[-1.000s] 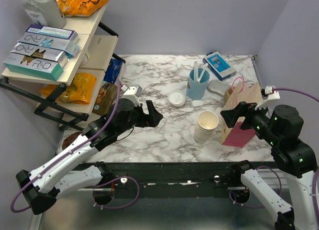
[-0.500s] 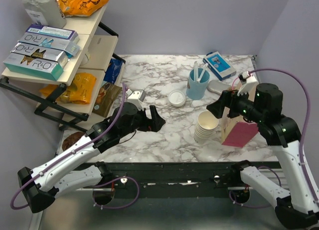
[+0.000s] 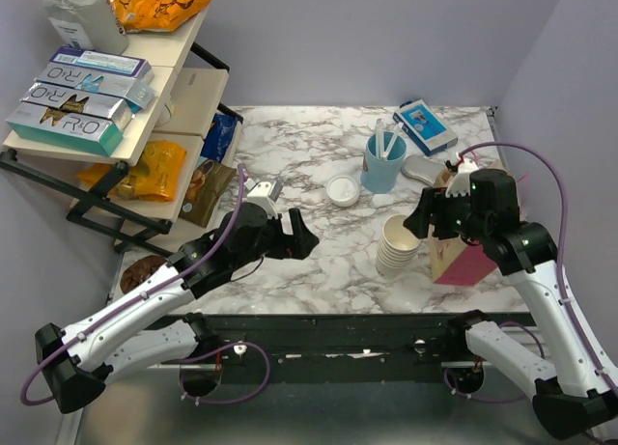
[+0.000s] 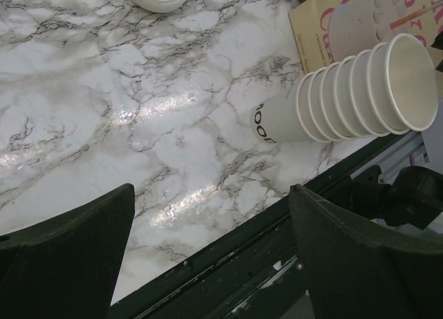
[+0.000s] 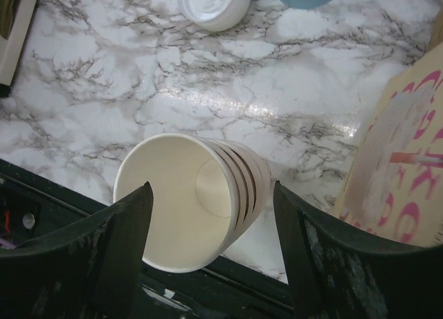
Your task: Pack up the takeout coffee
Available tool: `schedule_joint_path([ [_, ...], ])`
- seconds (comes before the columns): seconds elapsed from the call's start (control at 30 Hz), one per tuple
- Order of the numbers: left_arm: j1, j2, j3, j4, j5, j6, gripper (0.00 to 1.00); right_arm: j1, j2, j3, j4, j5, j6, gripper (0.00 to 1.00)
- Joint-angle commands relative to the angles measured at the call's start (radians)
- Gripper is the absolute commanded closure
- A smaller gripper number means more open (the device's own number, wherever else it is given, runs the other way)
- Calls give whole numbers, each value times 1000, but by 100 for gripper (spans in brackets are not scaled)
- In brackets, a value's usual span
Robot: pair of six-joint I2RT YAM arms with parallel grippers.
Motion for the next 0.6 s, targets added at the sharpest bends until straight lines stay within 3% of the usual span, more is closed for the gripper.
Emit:
schedule_joint_path([
  [0.0,-8,-21,-20,-9,-21,-14,1,4,13,-39,10,9,9,30],
  [0.1,-8,-30,-27,-16,-26,-19,1,6,10,-48,19,18,18,45],
  [0.57,-8,-18,-43,-15,-27,-22,1,6,-6,-24,-4,44,32,81],
])
